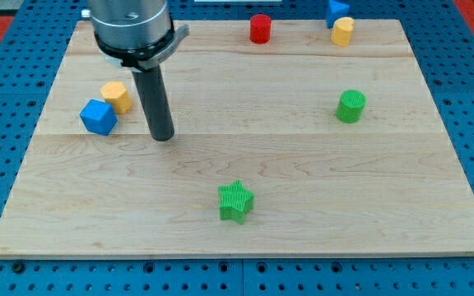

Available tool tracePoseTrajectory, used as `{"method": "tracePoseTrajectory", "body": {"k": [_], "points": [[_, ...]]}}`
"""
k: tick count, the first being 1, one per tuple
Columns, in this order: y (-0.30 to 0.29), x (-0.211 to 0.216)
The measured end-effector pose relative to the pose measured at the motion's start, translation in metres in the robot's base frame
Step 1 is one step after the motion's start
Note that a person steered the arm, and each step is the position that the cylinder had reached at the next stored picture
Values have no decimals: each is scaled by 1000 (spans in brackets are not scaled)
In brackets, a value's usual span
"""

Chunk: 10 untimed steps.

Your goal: Push the green circle towards the green star

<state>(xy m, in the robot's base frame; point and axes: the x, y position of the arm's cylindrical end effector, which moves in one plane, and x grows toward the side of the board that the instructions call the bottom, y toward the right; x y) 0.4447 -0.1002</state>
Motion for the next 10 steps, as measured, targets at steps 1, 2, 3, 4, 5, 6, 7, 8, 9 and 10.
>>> {"method": "tracePoseTrajectory", "body": {"k": [1,2,3,4,5,6,7,8,9,10], "points": [[56,-9],[151,-56],[213,-90],[272,-95],[283,-65],[271,-55],[271,-55],[267,-49],[263,-49],[262,-49]]}}
